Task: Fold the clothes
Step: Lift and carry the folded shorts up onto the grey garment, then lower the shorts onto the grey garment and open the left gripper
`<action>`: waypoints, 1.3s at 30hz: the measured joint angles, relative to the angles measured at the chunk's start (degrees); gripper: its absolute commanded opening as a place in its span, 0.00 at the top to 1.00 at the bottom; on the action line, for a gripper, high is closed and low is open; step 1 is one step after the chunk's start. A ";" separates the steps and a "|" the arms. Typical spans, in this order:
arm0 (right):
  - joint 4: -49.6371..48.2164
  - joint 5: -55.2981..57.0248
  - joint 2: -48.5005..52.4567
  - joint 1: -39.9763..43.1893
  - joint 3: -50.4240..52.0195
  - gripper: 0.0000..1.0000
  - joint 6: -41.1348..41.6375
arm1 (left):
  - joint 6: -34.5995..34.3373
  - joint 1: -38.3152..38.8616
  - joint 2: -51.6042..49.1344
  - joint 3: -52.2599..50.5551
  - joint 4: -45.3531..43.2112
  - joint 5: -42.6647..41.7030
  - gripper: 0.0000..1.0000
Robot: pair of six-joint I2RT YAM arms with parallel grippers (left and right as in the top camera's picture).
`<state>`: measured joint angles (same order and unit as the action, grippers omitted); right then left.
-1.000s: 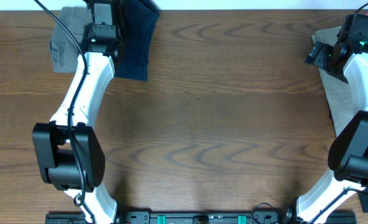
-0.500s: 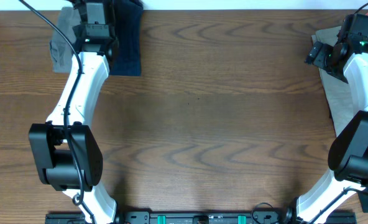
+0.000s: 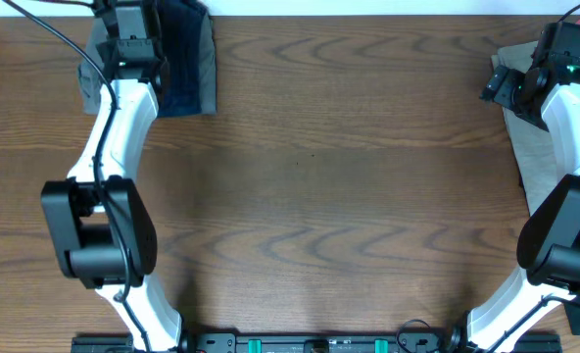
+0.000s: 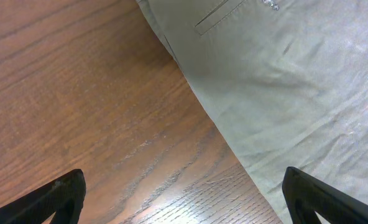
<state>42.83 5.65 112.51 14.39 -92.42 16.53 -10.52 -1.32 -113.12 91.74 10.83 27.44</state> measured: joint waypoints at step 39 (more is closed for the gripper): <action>0.00 0.00 0.00 0.00 0.00 0.01 0.00 | 1.70 -2.23 -5.60 0.85 2.08 -16.57 0.50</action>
<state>42.83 5.65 112.51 14.39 -92.42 16.53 -8.82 -3.55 -118.72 92.60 12.91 10.87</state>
